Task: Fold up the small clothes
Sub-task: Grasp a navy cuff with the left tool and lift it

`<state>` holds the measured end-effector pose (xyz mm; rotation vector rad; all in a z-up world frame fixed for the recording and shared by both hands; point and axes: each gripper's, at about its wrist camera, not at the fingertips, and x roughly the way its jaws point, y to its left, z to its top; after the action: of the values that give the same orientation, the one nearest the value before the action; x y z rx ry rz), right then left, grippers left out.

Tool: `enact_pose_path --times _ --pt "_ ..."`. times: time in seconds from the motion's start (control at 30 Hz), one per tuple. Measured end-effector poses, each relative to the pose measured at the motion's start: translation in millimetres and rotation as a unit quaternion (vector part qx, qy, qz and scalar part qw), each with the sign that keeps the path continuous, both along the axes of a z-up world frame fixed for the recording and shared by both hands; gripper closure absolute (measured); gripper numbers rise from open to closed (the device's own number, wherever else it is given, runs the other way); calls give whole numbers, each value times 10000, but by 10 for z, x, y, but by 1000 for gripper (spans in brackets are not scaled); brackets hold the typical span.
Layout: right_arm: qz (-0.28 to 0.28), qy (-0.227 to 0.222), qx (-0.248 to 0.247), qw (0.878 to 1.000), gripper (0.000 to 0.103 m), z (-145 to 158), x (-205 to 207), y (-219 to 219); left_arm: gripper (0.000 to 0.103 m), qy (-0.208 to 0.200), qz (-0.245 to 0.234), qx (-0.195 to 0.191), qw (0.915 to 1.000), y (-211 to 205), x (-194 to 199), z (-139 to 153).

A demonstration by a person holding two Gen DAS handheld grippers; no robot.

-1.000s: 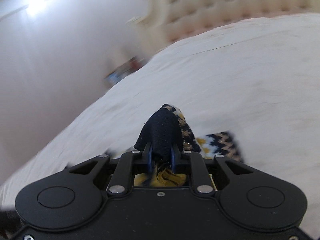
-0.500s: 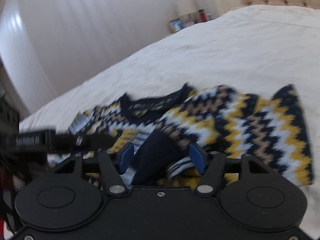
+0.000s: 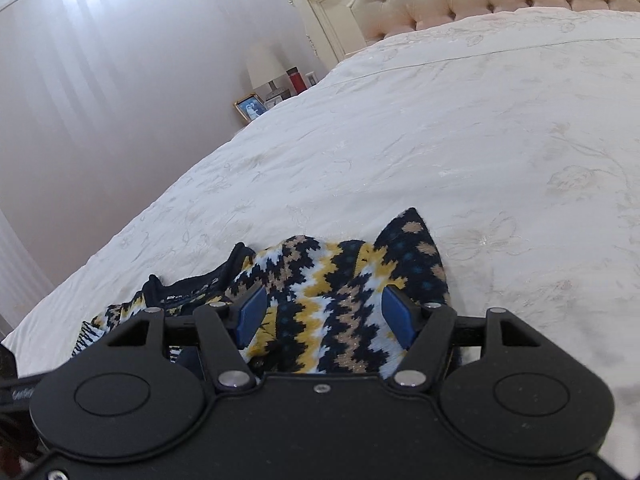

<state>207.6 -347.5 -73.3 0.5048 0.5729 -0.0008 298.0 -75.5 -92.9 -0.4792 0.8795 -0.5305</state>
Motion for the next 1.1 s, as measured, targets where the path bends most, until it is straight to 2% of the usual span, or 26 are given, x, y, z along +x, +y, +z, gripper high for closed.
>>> enact_pose_path --times 0.07,0.13,0.2,0.27,0.33,0.47,0.6,0.7,0.8,0.9,0.97,1.03,1.1 --pt "-4 -1 7 10000 35 -3 15 0 47 139 116 -127 9998 -19 60 -24" --pt "-37 9 31 10000 35 -4 14 -13 88 181 249 -336 9990 -11 99 -39" --pt "-107 28 69 9999 35 -28 31 -30 90 82 327 -419 9986 -12 99 9" --pt "-205 41 116 9997 35 -34 22 -72 90 -185 200 -266 9993 -48 74 147" --pt "-298 13 141 9995 35 -26 0 -126 90 -419 68 -107 9990 -64 40 347" --pt "-587 -45 194 9981 35 -12 -33 -227 90 -893 -279 -39 9956 -5 -19 856" --pt "-794 15 257 9965 35 -32 -67 -323 90 -1549 -641 324 9853 123 -103 1418" --pt "-850 88 288 9959 34 -40 -66 -369 90 -1941 -686 627 9766 293 -183 1766" --pt "-843 136 312 9959 32 -51 -66 -376 90 -2168 -613 1043 9687 491 -231 2006" --pt "-788 201 300 9962 32 -58 -49 -350 90 -2225 -499 1463 9626 659 -237 2106" --pt "-685 240 289 9969 31 -67 -29 -320 90 -2128 -437 1655 9620 775 -203 2102" --pt "-576 300 236 9976 30 -78 -12 -272 90 -1947 -360 1779 9639 875 -144 2028" --pt "-486 352 147 9981 30 -84 13 -228 90 -1818 -340 2038 9614 961 -101 1903"
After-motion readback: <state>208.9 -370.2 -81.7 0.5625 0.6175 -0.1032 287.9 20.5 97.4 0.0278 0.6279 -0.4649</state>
